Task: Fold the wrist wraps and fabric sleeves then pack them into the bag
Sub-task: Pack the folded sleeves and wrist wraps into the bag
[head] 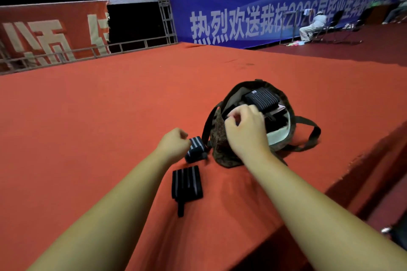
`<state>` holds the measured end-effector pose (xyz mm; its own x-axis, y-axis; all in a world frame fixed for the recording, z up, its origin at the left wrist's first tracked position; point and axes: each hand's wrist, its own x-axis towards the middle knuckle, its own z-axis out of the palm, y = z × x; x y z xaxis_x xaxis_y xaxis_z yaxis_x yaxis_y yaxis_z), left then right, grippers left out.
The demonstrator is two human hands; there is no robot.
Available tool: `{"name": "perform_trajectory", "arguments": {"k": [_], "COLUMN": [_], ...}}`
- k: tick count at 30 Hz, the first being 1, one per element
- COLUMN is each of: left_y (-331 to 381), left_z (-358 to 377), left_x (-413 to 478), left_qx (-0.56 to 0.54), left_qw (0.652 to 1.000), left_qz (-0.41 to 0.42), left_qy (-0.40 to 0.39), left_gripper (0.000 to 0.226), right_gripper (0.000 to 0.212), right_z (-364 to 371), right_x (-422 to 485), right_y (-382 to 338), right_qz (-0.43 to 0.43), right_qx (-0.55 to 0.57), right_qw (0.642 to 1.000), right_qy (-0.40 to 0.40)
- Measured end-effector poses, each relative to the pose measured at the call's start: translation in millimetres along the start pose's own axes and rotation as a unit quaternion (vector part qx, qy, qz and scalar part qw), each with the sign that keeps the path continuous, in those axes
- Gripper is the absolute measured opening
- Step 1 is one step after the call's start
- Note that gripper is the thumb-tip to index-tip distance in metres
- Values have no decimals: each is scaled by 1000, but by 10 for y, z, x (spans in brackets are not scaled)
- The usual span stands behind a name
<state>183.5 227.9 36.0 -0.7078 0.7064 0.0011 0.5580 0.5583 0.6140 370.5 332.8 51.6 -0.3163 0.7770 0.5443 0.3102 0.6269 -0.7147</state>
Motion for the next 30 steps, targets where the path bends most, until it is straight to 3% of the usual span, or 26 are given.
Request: {"name": "perform_trajectory", "arguments": {"k": [2, 4, 7, 9, 11, 14, 18, 22, 25, 27, 30], "left_y": [-316, -592, -839, -881, -896, -877, -649, -296, 60, 305, 554], "left_z": [69, 140, 236, 276, 298, 277, 202, 111, 60, 16, -39], "left_x": [-136, -281, -481, -591, -671, -778, -922, -933, -832, -747, -521], "left_qx": [18, 4, -21, -67, -122, -223, -382, -467, -501, -483, -313], "left_qw": [998, 992, 991, 993, 989, 971, 922, 882, 862, 872, 935], "left_qz": [-40, -78, -67, -52, -46, -37, 4, 45, 66, 84, 154], "left_qy": [-41, -95, -112, -85, -72, -72, -65, -45, -32, -17, 67], "left_gripper": [40, 61, 82, 72, 45, 24, 21, 24, 12, 5, 13], "right_gripper": [8, 8, 26, 33, 31, 35, 27, 20, 11, 12, 14], "right_z": [146, 282, 520, 617, 651, 631, 482, 242, 29, -122, -382], "right_x": [-223, -433, -690, -852, -985, -1084, -1071, -897, -634, -435, -104], "right_y": [-69, -118, -108, -62, 16, 125, 142, 40, -31, -43, 16], "right_qz": [3, 61, 158, 178, 181, 186, 222, 165, 147, 171, 184], "right_qx": [23, 20, -54, -81, -53, 20, 176, 200, 213, 235, 220], "right_qw": [997, 985, 932, 895, 887, 884, 880, 923, 940, 939, 950], "right_qy": [-70, -162, -323, -401, -422, -429, -381, -286, -221, -184, -123]}}
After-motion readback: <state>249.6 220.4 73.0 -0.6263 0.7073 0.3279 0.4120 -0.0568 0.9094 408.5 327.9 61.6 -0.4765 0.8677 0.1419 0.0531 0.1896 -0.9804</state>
